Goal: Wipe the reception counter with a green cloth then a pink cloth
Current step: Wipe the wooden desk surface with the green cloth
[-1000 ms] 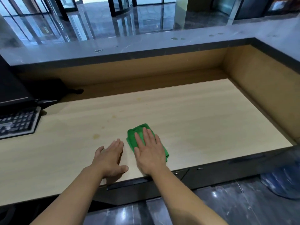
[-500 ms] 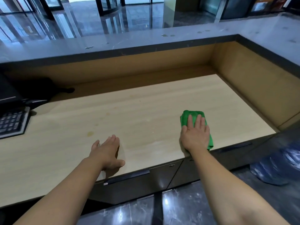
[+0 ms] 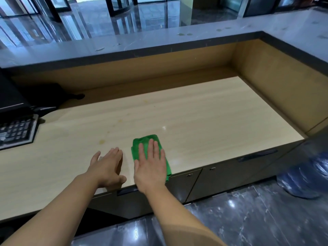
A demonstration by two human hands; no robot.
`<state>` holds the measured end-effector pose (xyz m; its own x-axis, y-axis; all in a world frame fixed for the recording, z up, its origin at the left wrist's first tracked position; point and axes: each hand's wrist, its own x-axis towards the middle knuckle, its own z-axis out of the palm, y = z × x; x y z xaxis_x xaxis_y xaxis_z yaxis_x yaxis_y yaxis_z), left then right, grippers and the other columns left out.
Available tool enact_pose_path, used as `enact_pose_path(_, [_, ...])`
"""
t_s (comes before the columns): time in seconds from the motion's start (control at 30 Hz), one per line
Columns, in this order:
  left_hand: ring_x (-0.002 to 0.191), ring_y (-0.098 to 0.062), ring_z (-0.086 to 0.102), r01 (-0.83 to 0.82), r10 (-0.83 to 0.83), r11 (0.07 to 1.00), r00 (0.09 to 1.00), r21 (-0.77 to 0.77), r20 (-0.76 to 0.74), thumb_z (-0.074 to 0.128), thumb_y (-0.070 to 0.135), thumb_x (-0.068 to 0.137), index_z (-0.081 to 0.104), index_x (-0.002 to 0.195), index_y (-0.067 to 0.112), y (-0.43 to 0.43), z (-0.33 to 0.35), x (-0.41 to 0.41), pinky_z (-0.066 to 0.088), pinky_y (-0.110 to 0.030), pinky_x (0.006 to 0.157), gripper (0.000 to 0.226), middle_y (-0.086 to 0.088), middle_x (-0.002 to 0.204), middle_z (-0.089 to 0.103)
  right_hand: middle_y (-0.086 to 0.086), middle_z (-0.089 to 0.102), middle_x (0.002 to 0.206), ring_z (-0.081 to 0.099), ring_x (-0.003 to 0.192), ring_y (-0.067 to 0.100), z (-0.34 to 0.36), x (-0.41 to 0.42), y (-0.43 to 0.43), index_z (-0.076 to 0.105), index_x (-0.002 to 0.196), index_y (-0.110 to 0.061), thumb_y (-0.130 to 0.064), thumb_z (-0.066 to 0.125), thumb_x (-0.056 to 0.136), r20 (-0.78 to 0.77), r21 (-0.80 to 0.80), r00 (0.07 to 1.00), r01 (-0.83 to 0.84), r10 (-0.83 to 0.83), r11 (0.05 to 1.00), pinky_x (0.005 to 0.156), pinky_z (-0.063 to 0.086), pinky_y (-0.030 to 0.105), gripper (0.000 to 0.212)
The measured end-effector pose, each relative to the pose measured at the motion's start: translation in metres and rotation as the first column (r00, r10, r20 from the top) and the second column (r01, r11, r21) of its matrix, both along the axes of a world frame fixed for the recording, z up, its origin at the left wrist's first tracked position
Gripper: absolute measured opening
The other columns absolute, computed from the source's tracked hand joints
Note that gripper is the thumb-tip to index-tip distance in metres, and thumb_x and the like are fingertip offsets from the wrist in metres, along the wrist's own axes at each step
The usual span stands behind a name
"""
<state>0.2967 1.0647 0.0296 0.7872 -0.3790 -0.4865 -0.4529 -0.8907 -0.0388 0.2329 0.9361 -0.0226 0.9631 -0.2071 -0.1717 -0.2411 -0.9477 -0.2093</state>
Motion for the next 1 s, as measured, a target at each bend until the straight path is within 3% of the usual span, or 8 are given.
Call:
enact_pose_path(0.13, [0.149, -0.011, 0.002, -0.001, 0.001, 1.000, 0.999, 0.015, -0.032, 0.059, 0.050, 0.084, 0.007, 0.153, 0.018, -0.003, 0.004, 0.000, -0.007, -0.044, 0.119, 0.092, 0.001, 0.162, 0.000, 0.009, -0.019, 0.160, -0.017, 0.149, 0.024, 0.002, -0.007, -0.057, -0.011, 0.153, -0.027, -0.044, 0.011, 0.103, -0.008, -0.072, 0.991, -0.131, 0.130, 0.989, 0.121, -0.002, 0.045, 0.058])
enact_pose_path(0.27, [0.148, -0.013, 0.011, 0.005, -0.004, 1.000, 0.999, 0.022, -0.047, 0.060, 0.048, 0.084, 0.019, 0.148, 0.018, -0.008, 0.007, 0.000, -0.005, -0.045, 0.118, 0.082, 0.001, 0.161, 0.010, 0.008, -0.015, 0.161, -0.012, 0.150, 0.023, 0.007, -0.013, -0.128, -0.008, 0.154, -0.026, -0.045, 0.012, 0.103, -0.010, -0.112, 0.999, 0.040, -0.041, 0.993, 0.122, 0.001, 0.044, 0.058])
enact_pose_path(0.4, [0.138, -0.016, 0.035, 0.010, -0.010, 1.000, 1.000, -0.005, -0.028, 0.061, 0.046, 0.079, 0.038, 0.119, 0.022, -0.008, 0.006, 0.002, -0.002, -0.046, 0.118, 0.053, 0.003, 0.148, 0.032, 0.010, -0.010, 0.163, -0.009, 0.150, 0.023, 0.008, -0.015, -0.175, -0.007, 0.155, -0.023, -0.043, 0.010, 0.103, -0.013, -0.159, 0.972, 0.230, -0.235, 0.960, 0.122, 0.005, 0.043, 0.058])
enact_pose_path(0.63, [0.148, -0.009, 0.011, -0.037, 0.037, 0.987, 0.999, -0.156, -0.006, 0.059, 0.044, 0.079, 0.029, 0.141, 0.017, 0.018, 0.000, 0.001, -0.006, -0.042, 0.119, 0.074, 0.002, 0.161, 0.010, 0.015, -0.014, 0.161, -0.012, 0.150, 0.027, 0.001, 0.005, -0.114, -0.010, 0.156, -0.020, -0.038, 0.011, 0.103, -0.030, -0.114, 0.851, 0.518, -0.524, 0.848, 0.121, -0.001, 0.045, 0.059])
enact_pose_path(0.87, [0.148, -0.007, 0.004, -0.243, 0.248, 0.959, 0.969, -0.143, 0.015, 0.057, 0.034, 0.083, 0.008, 0.153, 0.015, 0.090, 0.006, 0.014, -0.005, -0.037, 0.119, 0.088, 0.002, 0.162, 0.003, 0.017, -0.022, 0.158, -0.017, 0.148, 0.031, 0.006, 0.023, 0.042, -0.017, 0.152, -0.016, -0.038, 0.011, 0.104, 0.001, -0.021, 0.959, 0.282, -0.283, 0.959, 0.120, -0.008, 0.047, 0.060])
enact_pose_path(1.0, [0.147, -0.007, 0.010, -0.295, 0.303, 0.944, 0.952, -0.149, 0.032, 0.055, 0.021, 0.080, 0.022, 0.145, 0.015, 0.114, 0.003, 0.016, -0.002, -0.037, 0.119, 0.073, 0.001, 0.160, 0.015, 0.015, -0.029, 0.154, -0.021, 0.147, 0.032, 0.001, 0.039, 0.112, -0.020, 0.149, -0.018, -0.038, 0.013, 0.104, 0.002, 0.019, 1.000, -0.026, 0.026, 0.999, 0.119, -0.009, 0.050, 0.060])
